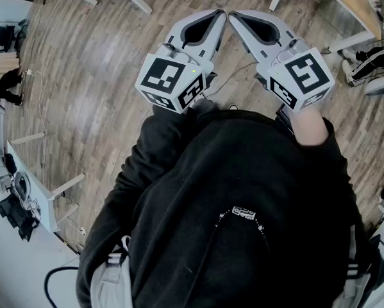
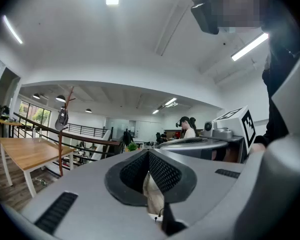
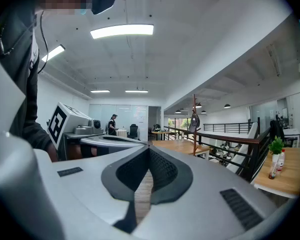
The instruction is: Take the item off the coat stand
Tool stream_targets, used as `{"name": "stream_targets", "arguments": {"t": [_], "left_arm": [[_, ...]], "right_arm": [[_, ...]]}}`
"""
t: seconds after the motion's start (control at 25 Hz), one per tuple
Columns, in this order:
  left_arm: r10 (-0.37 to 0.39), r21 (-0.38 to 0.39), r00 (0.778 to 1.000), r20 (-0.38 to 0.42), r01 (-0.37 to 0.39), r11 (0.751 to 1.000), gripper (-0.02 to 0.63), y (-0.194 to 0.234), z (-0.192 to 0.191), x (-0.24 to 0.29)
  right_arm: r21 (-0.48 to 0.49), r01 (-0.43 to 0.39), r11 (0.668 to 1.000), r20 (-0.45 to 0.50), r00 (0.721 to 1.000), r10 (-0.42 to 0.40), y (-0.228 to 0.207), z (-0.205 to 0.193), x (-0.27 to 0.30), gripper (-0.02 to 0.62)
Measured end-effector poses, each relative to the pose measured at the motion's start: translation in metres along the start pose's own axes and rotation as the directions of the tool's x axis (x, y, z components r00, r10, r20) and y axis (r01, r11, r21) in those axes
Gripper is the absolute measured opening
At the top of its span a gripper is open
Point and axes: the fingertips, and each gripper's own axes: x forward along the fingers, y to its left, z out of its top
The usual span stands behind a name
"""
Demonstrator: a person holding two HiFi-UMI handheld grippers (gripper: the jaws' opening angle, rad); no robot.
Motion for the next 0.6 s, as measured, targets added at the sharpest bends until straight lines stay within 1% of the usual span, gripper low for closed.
{"name": "stream_targets", "arguments": {"t": [0.16,0.4,0.6], "left_arm": [[-0.001,-0.001,1.0,-0.004,0.001,1.0,0.005,0.003,0.007,0.008],[-0.003,-0.007,1.0,-0.014,0.003,1.0,0.005,0.005,0.011,0.004],[-0.002,0.0,1.0,-0.024,0.002,1.0,0.005,0.004,0.013,0.014]], "right_arm": [[-0.006,-0.021,1.0,0.002,1.0,0.021,-0.009,0.007,0.003,0.015],[-0.021,-0.071,0.997,-0.005,0.997,0.071,-0.003,0.012,0.008,0.015],[0.028,-0.09,0.996,-0.019,0.996,0.091,-0.015,0.009,0.007,0.015]]}}
